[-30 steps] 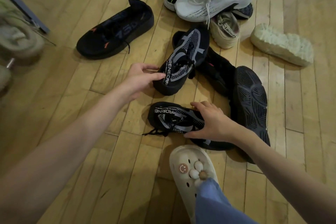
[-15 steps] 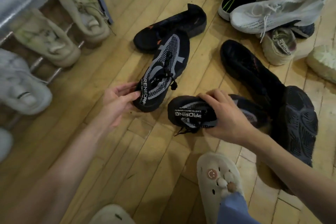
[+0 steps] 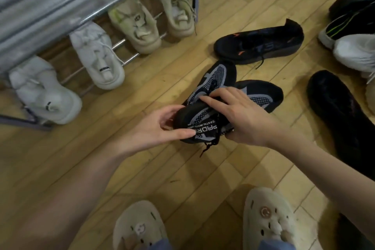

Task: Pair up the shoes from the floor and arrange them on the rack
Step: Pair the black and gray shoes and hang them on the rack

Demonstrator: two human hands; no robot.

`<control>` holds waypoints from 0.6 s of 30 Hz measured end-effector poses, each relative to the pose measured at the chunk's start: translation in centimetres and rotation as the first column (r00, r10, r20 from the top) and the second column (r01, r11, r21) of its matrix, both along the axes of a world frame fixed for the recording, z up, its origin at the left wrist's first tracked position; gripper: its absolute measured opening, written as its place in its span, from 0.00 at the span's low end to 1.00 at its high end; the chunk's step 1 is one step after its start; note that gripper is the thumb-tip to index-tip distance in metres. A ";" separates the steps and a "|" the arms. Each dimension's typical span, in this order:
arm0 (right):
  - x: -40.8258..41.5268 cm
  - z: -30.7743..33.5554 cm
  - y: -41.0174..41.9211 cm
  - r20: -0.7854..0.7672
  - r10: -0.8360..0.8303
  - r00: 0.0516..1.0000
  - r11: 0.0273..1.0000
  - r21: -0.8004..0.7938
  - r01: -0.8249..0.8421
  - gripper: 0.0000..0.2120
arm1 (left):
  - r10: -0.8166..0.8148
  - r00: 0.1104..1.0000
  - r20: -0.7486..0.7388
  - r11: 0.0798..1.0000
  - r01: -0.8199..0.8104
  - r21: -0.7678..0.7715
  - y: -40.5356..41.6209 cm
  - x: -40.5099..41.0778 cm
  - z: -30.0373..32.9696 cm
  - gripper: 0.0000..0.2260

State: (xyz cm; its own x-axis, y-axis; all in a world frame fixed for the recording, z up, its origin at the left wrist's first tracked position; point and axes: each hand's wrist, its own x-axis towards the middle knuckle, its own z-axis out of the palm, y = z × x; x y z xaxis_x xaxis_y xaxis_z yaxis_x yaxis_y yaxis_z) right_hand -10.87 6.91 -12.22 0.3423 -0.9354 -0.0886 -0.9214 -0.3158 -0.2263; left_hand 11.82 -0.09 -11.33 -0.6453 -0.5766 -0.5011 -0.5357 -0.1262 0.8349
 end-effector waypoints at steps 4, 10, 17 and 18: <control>1.8 1.8 -3.7 0.010 0.117 0.993 0.993 -0.031 -0.116 0.44 | 0.233 0.970 -0.075 0.972 -0.234 -0.010 -0.7 2.0 0.1 0.19; 4.7 1.2 -5.6 0.356 -0.263 0.896 0.836 -0.379 0.397 0.34 | 0.649 0.732 -0.208 0.761 -0.621 0.187 -1.2 5.8 0.4 0.22; 7.8 -4.4 -3.0 0.351 -0.924 0.152 0.326 0.515 0.793 0.58 | 0.773 0.588 -0.237 0.634 -0.701 0.327 -0.2 7.7 -0.5 0.27; 8.5 -4.7 -3.2 0.320 -0.943 0.092 0.267 0.560 0.784 0.60 | 0.771 0.593 -0.233 0.637 -0.703 0.316 -0.1 7.8 -0.6 0.27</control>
State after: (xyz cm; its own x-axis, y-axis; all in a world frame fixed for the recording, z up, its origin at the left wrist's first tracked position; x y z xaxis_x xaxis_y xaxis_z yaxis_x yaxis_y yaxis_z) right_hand -2.40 3.73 -16.89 -0.6477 -0.5899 -0.4822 -0.1935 0.7394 -0.6448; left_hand 19.64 -0.16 -11.91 -0.1734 -0.8525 -0.4931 0.0981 -0.5131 0.8527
